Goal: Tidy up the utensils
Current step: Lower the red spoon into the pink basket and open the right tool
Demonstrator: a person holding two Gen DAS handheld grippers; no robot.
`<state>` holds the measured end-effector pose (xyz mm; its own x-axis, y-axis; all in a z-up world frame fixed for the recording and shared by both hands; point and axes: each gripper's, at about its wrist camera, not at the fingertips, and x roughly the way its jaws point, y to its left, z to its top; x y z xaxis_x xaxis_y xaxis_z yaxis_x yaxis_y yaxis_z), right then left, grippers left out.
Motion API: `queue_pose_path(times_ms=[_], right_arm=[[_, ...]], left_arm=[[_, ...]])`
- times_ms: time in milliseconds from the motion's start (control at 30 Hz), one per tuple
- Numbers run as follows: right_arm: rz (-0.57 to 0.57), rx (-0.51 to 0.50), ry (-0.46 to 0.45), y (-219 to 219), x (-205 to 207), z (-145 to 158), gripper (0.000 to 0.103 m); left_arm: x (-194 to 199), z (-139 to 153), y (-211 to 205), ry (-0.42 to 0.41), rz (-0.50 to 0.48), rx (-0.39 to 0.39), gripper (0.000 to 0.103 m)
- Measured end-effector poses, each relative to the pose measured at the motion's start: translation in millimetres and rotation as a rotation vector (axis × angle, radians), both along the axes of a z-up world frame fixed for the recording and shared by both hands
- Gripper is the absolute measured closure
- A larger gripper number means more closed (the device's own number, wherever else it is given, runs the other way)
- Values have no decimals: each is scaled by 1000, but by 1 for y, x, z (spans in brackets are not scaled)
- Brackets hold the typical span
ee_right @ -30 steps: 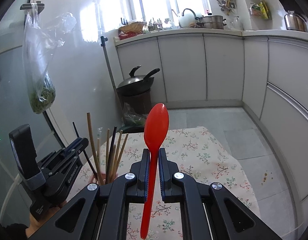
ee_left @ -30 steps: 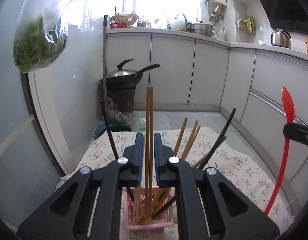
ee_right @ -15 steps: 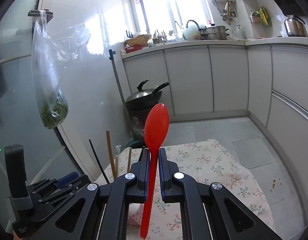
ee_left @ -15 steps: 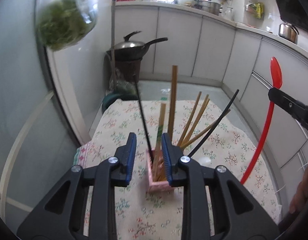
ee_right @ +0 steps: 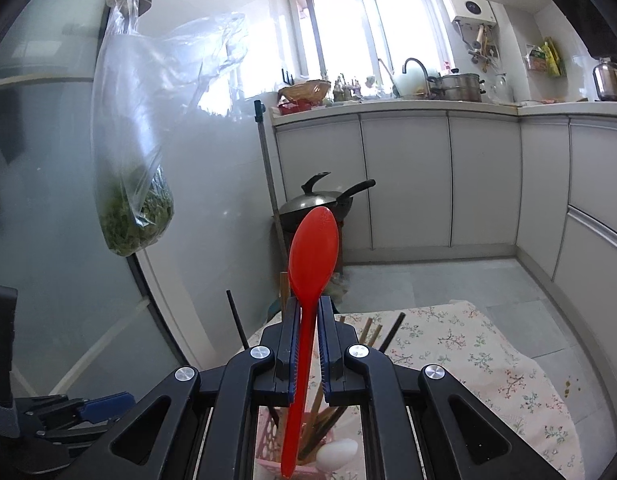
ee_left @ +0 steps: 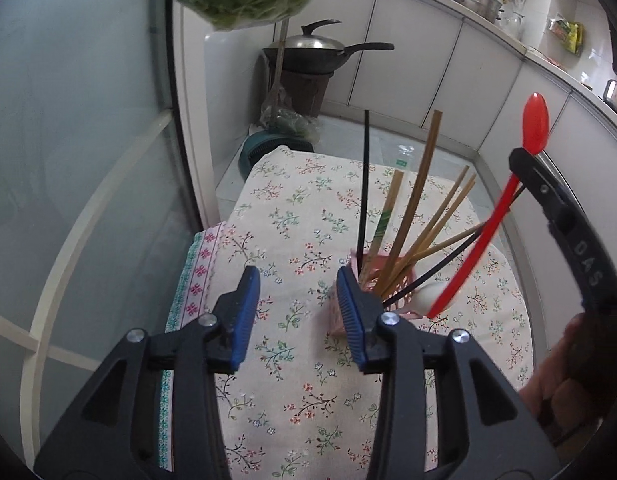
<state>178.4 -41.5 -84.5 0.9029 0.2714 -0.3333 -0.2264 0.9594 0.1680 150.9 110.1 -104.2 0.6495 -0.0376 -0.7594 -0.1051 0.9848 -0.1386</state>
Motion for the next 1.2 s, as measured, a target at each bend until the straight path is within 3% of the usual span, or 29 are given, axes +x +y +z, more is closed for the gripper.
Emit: queue_pose_path(times_ms=[233,567,967,1200], right_arm=[[-86,-31,-20,27,16,-23,95],[-187,-19,30,44,33,-51,94],[-175,-32,63,50,33,-61,94],[-142,-39,43,49,26,-50,88]], left_arm=[[5,-4,10,27,22,0,59],[10,-11,24,45,49,3,59],[12,-12,30,51,66,-3,59],[12,-12,31,51,74,-4,59]])
